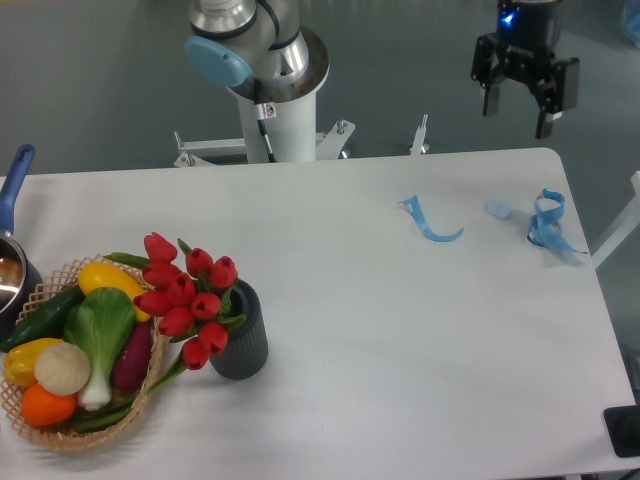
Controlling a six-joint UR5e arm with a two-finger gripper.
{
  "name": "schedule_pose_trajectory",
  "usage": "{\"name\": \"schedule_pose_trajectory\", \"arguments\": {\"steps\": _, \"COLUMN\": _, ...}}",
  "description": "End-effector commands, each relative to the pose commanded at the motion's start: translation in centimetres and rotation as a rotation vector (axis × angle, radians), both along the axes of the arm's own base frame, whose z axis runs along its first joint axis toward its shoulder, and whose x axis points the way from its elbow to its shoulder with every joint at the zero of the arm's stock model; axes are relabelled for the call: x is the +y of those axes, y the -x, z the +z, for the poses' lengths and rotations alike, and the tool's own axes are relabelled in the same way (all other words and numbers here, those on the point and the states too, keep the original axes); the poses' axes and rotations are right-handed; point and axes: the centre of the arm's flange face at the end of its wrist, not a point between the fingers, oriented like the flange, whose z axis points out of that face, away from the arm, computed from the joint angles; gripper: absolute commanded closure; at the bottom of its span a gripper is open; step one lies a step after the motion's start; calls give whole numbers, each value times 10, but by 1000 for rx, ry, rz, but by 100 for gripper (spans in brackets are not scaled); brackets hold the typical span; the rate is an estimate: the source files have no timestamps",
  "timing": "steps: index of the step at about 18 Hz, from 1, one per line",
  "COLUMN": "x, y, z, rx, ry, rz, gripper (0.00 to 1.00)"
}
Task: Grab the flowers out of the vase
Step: 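Move the open gripper from above the table toward the red tulips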
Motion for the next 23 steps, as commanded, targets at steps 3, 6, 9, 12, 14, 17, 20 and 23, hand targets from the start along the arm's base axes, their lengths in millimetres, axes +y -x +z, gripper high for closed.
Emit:
{"name": "schedule_pose_trajectory", "arguments": {"steps": 3, "x": 3, "y": -1, "z": -1, "rx": -6, "ry": -37, "rz": -7, "gripper": 0}}
{"name": "schedule_pose_trajectory", "arguments": {"steps": 6, "x": -1, "y": -1, "z": -1, "rx": -5, "ry": -41, "rz": 7, "gripper": 0}}
{"name": "schedule_pose_trajectory", "arguments": {"steps": 9, "x": -1, "y": -8, "z": -21, "rx": -35, "ry": -74, "rz": 3, "gripper": 0}}
{"name": "schedule_pose_trajectory", "arguments": {"steps": 12, "x": 7, "y": -12, "z": -29, "rx": -80, "ry": -140, "rz": 21, "gripper": 0}}
{"name": "schedule_pose_trajectory", "arguments": {"steps": 14, "x": 13, "y": -18, "z": -36, "rx": -134, "ry": -167, "rz": 78, "gripper": 0}}
{"name": "schedule_pose_trajectory", "arguments": {"steps": 17, "x": 38, "y": -29, "z": -46, "rx": -233, "ry": -223, "rz": 136, "gripper": 0}}
{"name": "schedule_pose_trajectory", "arguments": {"steps": 20, "x": 52, "y": -39, "z": -59, "rx": -296, "ry": -241, "rz": 160, "gripper": 0}}
{"name": "schedule_pose_trajectory", "arguments": {"steps": 23, "x": 57, "y": -41, "z": -59, "rx": -308, "ry": -267, "rz": 147, "gripper": 0}}
